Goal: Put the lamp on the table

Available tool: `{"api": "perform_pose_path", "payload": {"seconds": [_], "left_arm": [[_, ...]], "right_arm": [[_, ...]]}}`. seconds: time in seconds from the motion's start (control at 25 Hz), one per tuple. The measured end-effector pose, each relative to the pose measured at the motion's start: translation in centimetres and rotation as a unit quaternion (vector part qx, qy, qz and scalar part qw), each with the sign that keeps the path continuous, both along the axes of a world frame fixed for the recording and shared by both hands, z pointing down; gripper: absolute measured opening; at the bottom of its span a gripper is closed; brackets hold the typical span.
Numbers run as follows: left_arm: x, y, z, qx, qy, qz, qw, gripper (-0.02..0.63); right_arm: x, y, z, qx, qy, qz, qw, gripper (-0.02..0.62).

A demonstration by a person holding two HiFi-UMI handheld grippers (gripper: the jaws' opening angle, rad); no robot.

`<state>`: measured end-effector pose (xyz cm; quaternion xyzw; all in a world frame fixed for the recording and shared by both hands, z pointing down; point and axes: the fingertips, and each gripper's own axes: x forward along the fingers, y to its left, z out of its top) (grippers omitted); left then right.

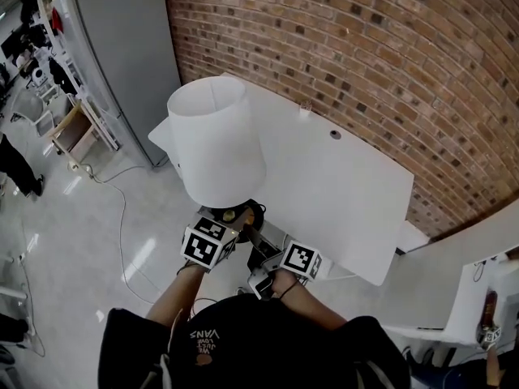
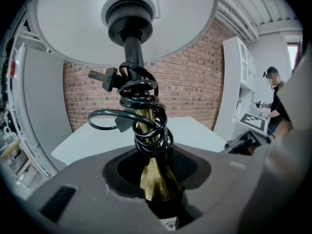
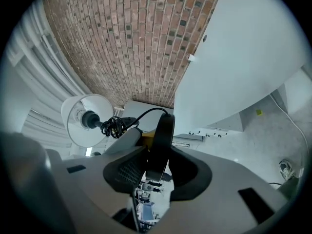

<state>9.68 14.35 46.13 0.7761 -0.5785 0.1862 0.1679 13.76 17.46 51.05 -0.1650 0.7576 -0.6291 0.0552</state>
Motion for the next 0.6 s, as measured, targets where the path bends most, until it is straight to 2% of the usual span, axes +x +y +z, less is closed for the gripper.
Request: {"api": "perform_pose_path", "payload": {"seconds": [0.28,0.6], "left_arm": [[-2.6,0.0,1.5,-0.010,0.012,0.006,0.9999,0.147],[-4.9,-3.2,2.5,-0.013,0.007,-0.004,0.9999,0.146]], "right_arm": [[-2.4,0.2,1.2,-0.017,0.016,0.002,1.000,0.132],[-4.8,-3.0,2.4,-0.020,0.026,-0.010,0.999,0.132]]}}
